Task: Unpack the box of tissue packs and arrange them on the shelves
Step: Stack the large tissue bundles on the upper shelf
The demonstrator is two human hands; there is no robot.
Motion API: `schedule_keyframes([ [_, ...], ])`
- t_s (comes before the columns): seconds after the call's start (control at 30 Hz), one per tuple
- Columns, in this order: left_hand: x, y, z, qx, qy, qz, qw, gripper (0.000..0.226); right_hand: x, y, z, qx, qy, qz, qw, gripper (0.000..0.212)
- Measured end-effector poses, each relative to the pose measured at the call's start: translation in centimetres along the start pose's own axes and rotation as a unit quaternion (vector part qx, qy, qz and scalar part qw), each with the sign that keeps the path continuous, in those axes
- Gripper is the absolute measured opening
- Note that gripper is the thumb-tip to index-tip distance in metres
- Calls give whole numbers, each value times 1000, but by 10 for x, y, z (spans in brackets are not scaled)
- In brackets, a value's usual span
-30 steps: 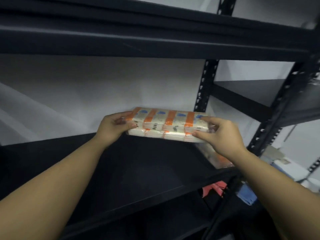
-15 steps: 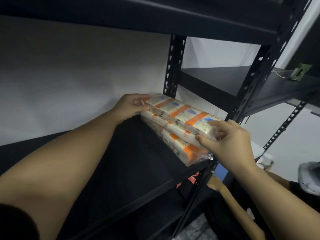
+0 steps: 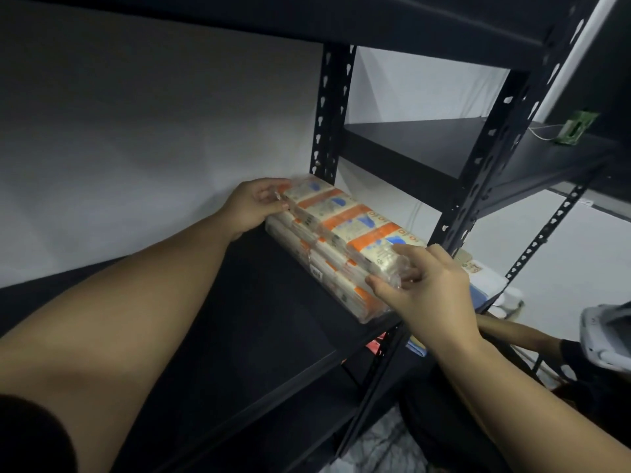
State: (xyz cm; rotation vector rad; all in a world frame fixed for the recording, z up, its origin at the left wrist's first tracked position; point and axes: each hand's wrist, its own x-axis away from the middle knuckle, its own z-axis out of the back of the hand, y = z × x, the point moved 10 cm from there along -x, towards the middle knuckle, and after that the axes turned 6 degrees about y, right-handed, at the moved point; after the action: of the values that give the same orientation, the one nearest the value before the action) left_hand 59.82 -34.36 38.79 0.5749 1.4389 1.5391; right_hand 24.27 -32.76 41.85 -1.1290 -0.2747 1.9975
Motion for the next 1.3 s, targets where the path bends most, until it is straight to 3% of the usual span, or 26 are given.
schedule_keyframes([
  [0.23,5,-7,7,-60,40,-2,997,56,7,8,-3,26,-22,-3,999,72],
  [0.37,16,-15,11,-90,86,16,992,45,12,11,1,37,-27,-19,999,88],
  [0.53,41,-26,16,-122,162,51,978,58,25,22,-3,8,-34,-45,998,105],
  [0.67,52,-36,7,-108,151,56,981,57,35,32,-13,-41,-28,-79,996,105],
  [0.87,58,-43,-16,-78,110,76,988,88,40,42,-29,-89,-27,-103,990,103],
  [1.3,46,-42,-24,-45,116,95,988,86,31,38,-36,-107,-44,-104,988,98],
])
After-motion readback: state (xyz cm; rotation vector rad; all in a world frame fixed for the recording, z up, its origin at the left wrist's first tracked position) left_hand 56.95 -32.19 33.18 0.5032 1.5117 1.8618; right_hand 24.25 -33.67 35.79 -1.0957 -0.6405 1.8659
